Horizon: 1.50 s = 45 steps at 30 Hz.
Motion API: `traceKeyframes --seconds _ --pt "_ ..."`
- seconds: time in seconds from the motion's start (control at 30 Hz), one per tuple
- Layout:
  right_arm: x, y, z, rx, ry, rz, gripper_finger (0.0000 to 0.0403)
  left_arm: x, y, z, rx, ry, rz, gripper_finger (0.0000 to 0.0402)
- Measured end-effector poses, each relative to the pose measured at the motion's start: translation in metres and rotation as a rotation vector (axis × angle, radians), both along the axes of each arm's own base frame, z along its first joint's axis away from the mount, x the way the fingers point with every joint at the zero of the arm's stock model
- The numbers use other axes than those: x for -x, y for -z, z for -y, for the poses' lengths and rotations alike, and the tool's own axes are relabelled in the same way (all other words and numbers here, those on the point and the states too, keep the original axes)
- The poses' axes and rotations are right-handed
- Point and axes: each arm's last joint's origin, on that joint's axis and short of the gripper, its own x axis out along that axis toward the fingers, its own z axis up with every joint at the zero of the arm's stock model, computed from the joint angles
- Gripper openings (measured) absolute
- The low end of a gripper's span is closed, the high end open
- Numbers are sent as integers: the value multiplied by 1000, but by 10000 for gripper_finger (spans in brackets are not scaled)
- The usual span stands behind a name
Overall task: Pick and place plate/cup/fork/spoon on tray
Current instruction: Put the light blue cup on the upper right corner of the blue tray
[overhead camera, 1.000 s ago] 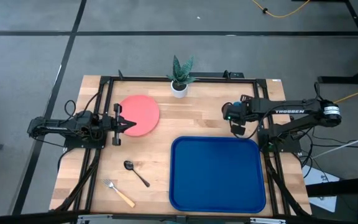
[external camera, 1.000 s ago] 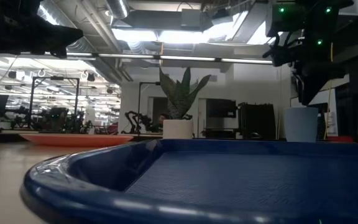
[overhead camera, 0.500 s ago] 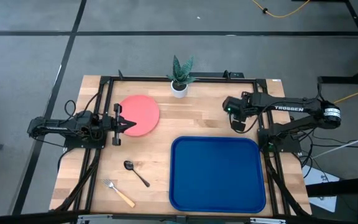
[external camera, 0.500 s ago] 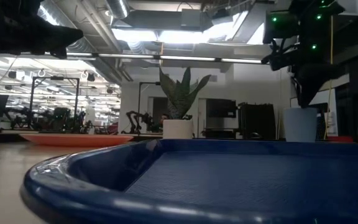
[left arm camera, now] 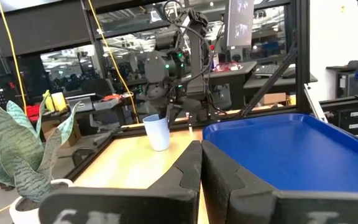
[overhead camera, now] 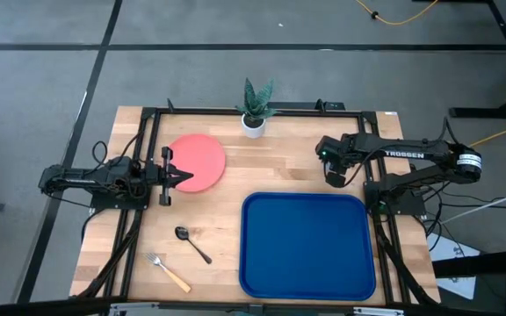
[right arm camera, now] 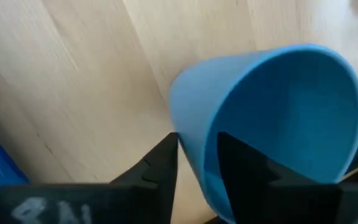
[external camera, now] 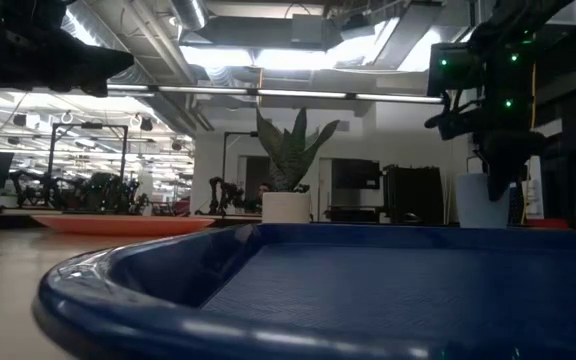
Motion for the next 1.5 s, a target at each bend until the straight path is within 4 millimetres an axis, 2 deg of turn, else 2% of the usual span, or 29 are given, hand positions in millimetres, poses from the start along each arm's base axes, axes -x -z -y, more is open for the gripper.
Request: traceKeyframes --seconds 0.17,0.27,0.37,0.57,0.73,0.9,1.13,1.27,1.5 --pt "-5 -8 1 -7 58 53 18 0 0 0 0 -2 1 0" --pt "-9 -15 -1 -7 82 85 9 0 0 0 0 -2 2 0" --pt "-18 -31 -11 -40 80 133 7 0 -1 0 6 -1 11 0" --pt "-33 -77 -57 -136 48 238 6 0 0 0 51 7 4 0" --pt "-22 -98 -106 -200 158 220 6 0 2 0 51 6 -23 0" --pt "3 -96 -146 -181 327 133 6 0 2 0 52 6 -22 0" --pt "12 -84 -189 -192 385 108 6 0 2 0 100 24 -20 0" --pt "9 -73 -203 -143 352 74 6 0 3 0 101 24 -20 0" --pt "0 -59 -209 -83 351 34 6 0 2 0 103 25 -20 0"
